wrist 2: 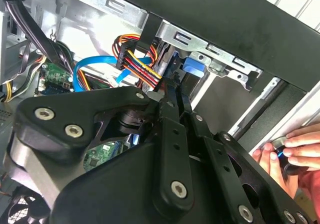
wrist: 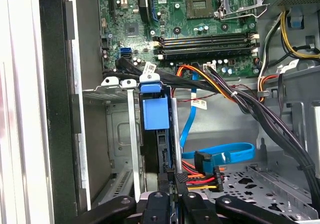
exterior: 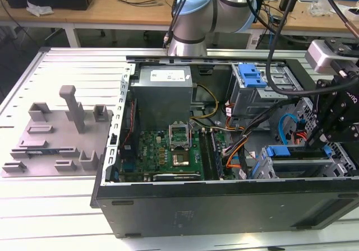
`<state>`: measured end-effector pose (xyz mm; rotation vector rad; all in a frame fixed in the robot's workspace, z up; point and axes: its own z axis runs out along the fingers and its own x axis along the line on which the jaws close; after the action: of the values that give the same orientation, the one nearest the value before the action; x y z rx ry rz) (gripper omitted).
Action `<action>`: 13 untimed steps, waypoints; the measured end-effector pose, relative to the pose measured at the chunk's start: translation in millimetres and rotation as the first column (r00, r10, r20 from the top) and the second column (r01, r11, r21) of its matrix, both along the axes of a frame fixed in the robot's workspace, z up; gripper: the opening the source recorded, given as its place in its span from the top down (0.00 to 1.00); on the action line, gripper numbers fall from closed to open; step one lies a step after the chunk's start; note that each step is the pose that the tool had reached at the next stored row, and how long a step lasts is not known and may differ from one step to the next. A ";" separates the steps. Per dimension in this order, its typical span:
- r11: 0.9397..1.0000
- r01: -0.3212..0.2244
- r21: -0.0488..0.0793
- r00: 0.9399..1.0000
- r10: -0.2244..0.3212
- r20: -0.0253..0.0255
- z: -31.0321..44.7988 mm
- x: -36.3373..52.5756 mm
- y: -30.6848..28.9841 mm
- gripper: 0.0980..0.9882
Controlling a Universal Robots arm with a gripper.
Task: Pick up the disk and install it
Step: 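Insert the first disk wire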
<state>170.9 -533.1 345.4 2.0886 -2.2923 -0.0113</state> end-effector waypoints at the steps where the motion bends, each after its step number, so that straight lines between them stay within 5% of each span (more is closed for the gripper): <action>1: 1.000 0.000 0.000 1.000 0.000 0.000 -0.1 0.1 0.0 0.93; 13: 1.000 0.000 0.000 1.000 0.000 0.000 -2.4 0.6 -0.1 0.93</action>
<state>171.5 -533.2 343.0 2.0887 -2.2922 -0.0112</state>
